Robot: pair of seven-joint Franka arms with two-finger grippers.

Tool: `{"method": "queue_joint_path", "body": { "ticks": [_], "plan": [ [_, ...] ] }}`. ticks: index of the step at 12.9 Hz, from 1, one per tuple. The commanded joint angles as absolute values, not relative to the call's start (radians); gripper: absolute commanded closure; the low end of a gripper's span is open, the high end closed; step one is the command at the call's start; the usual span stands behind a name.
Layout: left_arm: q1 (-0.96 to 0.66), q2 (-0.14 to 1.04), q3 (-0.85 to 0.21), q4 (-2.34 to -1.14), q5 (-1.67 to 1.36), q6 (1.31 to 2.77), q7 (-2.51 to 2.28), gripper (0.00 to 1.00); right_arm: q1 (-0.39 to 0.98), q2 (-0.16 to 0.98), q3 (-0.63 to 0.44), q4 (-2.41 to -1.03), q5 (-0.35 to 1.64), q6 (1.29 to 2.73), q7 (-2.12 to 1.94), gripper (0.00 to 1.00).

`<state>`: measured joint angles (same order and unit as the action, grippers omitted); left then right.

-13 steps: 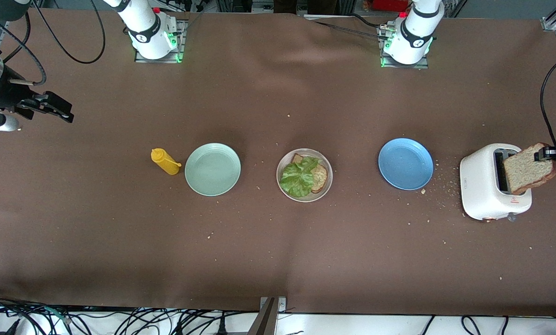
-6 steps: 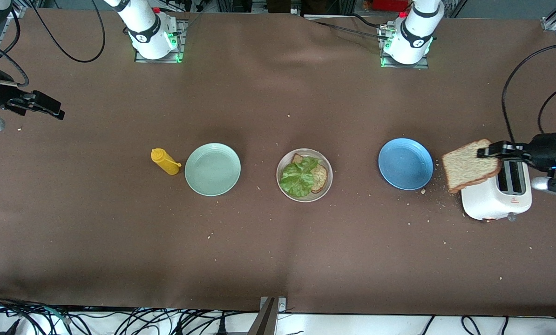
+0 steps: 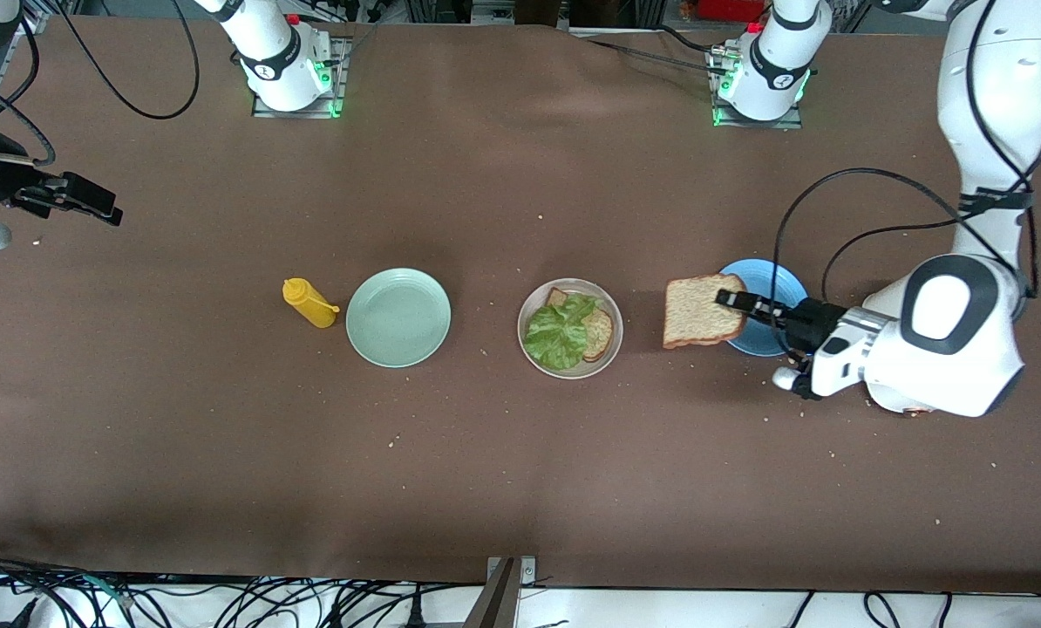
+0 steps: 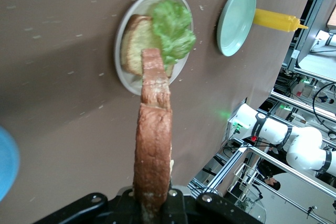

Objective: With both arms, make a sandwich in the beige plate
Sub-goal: 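Carry the bread slice with the left gripper over the beige plate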

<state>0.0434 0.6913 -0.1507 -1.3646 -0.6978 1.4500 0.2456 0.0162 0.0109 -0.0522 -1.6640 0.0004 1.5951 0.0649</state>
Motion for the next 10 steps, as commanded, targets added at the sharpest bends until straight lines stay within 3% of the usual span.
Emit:
{"method": "queue_joint_path", "body": {
  "ticks": [1, 10],
  "plan": [
    [-0.055, 0.687, -0.140, -1.339, -0.752, 1.511, 0.143, 1.00, -0.002, 0.014, -0.038, -1.652, 0.021, 1.585, 0.057, 0.00],
    [-0.195, 0.788, -0.138, -1.341, -0.850, 1.607, 0.109, 1.00, -0.003, 0.021, -0.040, -1.646, 0.014, 1.594, 0.054, 0.00]
  ]
}}
